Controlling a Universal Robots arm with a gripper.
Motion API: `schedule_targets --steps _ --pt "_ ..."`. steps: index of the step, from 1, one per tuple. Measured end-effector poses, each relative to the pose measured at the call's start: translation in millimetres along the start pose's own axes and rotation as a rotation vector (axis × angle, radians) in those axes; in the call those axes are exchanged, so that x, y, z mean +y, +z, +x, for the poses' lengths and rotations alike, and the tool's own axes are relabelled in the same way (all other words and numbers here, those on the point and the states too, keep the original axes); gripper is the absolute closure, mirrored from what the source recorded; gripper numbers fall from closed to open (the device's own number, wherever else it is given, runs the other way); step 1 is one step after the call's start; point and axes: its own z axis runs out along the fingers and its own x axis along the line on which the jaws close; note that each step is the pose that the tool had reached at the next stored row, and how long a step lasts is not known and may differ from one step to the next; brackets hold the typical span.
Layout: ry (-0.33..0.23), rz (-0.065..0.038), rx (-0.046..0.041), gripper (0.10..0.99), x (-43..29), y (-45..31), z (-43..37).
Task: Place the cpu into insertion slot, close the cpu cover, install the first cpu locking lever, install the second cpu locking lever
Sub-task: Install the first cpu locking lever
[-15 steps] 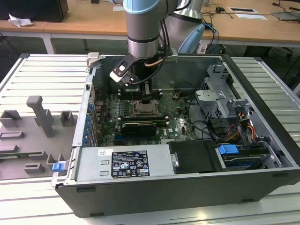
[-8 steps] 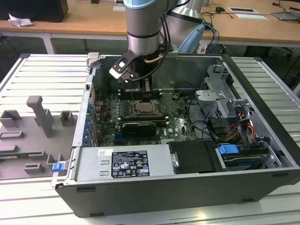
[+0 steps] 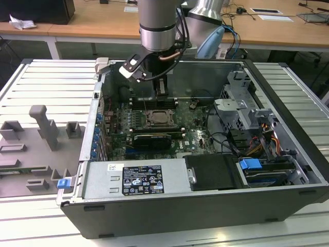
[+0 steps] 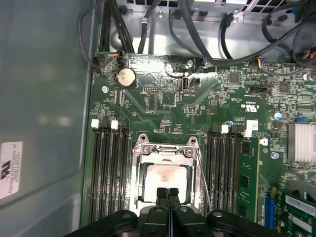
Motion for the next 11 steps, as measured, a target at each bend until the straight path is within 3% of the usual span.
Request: schedule_targets --steps 4,7,11 --pt "0.000 0.000 -0.0001 0.980 0.9 -10.2 0.0" --pt "-0.006 0.000 0.0007 0.980 1.1 -12.9 0.0" --pt "-0.093 0.000 0.0078 0.980 1.1 -13.0 0.0"
